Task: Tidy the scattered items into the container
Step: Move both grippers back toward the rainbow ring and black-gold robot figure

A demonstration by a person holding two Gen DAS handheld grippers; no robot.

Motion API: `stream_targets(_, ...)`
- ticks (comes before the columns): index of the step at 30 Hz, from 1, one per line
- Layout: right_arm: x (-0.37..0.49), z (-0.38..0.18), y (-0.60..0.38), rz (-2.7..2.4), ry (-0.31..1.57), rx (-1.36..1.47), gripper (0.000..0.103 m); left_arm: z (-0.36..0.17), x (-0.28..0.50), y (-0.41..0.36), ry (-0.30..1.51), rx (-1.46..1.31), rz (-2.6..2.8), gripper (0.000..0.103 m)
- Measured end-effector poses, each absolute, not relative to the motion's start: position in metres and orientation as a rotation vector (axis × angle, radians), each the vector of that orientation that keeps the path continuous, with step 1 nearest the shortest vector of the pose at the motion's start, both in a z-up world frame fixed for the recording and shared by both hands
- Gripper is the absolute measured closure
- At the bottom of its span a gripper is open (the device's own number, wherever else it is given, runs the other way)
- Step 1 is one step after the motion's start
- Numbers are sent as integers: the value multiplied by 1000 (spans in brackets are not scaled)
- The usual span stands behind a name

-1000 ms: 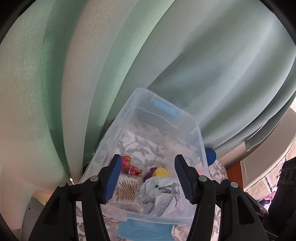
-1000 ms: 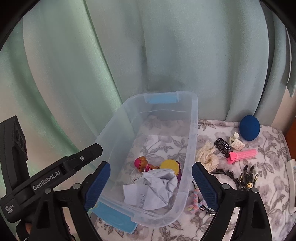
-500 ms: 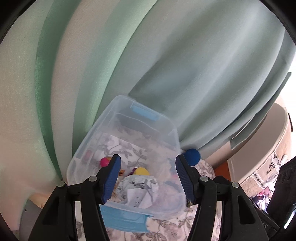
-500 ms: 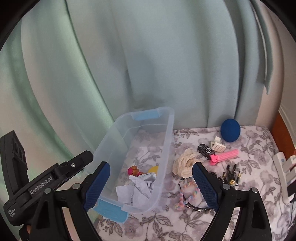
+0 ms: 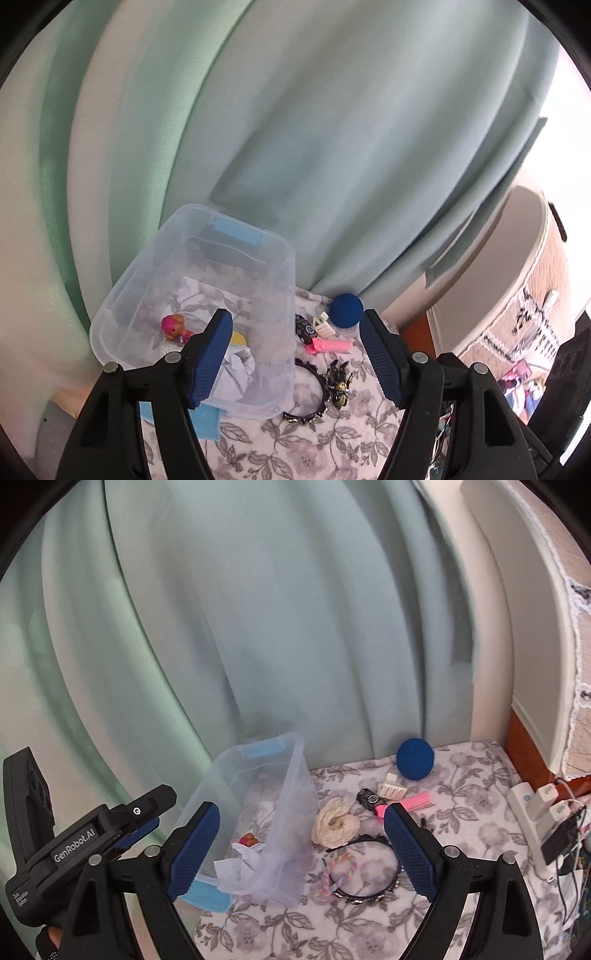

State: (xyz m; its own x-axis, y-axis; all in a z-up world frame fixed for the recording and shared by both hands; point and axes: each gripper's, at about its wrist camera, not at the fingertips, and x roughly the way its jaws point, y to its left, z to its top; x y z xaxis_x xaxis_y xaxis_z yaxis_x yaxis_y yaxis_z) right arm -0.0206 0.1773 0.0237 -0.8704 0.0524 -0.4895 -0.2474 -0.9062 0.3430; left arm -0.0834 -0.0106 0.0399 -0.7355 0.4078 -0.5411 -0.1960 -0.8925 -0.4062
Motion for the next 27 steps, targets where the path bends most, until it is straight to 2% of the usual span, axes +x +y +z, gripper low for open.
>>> stream_targets(12,36,38,233,2756,725,-539,10,61,-45,66,-170,-814,2600,31)
stream_targets(27,69,17,280,2680,774,-556,10,48,-30,123,-38,-847,2543,31)
